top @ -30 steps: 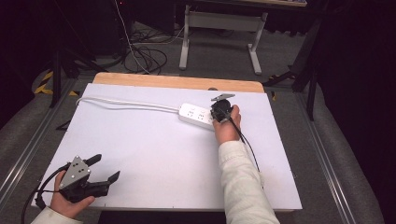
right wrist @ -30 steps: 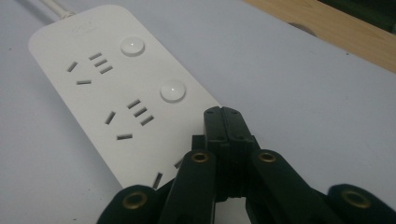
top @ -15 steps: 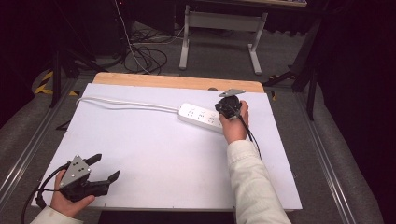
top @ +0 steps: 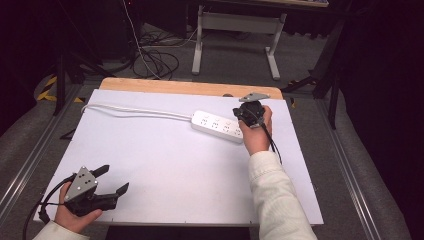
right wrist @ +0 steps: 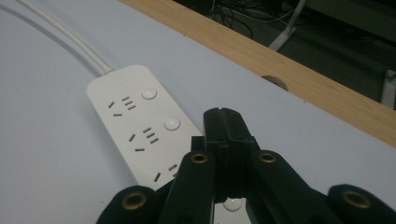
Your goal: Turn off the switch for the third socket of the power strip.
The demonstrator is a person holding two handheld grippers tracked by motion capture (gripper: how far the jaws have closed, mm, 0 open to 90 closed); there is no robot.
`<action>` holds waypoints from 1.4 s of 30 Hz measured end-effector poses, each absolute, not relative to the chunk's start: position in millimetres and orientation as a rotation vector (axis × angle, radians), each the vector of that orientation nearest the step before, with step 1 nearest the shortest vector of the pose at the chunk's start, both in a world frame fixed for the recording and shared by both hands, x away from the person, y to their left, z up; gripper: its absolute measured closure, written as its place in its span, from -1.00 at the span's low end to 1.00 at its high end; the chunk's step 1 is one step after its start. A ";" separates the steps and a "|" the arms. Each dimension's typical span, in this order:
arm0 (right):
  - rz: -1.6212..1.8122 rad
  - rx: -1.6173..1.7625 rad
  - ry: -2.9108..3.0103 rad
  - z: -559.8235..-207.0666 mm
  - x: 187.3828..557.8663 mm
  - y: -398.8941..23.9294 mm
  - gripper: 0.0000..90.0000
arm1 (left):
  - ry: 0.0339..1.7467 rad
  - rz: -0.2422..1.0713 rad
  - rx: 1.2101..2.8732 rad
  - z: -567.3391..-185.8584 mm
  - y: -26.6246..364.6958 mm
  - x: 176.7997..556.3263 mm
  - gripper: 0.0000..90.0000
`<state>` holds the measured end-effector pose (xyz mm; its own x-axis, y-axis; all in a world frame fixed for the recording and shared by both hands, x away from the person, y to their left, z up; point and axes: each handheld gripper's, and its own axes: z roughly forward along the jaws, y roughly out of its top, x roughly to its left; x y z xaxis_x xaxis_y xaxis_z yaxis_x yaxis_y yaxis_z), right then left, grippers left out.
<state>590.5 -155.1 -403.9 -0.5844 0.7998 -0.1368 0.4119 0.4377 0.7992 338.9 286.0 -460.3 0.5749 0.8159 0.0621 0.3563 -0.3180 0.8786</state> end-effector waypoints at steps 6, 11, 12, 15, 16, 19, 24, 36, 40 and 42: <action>1.030 1.009 2.194 -401.6 587.7 -157.0 0.99 | 0.946 0.644 1.910 -460.4 286.1 338.9 -0.64; 1.065 0.983 2.189 -395.5 581.0 -156.3 0.62 | 0.945 0.643 1.909 -460.3 286.3 339.0 -0.64; 1.073 0.987 2.184 -393.7 579.1 -156.5 0.53 | 0.945 0.644 1.908 -460.4 286.1 339.0 -0.64; 1.094 0.979 2.179 -387.4 572.2 -158.3 0.27 | 0.947 0.644 1.908 -460.4 285.8 338.8 -0.64; 1.103 0.975 2.181 -385.2 569.9 -159.4 0.21 | 0.947 0.645 1.909 -460.6 285.8 338.8 -0.64; 1.127 0.971 2.177 -378.2 561.1 -163.5 0.04 | 0.950 0.639 1.905 -460.3 286.5 338.7 -0.64; 1.214 0.975 2.165 -369.6 542.7 -172.1 -0.08 | 0.948 0.643 1.913 -460.7 285.8 339.2 -0.64; 1.275 0.893 2.163 -361.8 497.6 -199.9 -0.42 | 0.961 0.631 1.896 -460.3 287.4 339.0 -0.64; 1.278 0.890 2.188 -367.3 482.9 -208.3 -0.50 | 0.964 0.634 1.893 -460.2 287.9 339.1 -0.64; 1.291 0.876 2.197 -370.3 475.6 -212.2 -0.51 | 0.964 0.636 1.894 -460.2 287.9 339.2 -0.64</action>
<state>475.6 -212.2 -370.3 -0.7010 0.7109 -0.0562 0.2967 0.3624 0.8835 339.2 287.9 -460.2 0.5652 0.8237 0.0459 0.3663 -0.3004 0.8807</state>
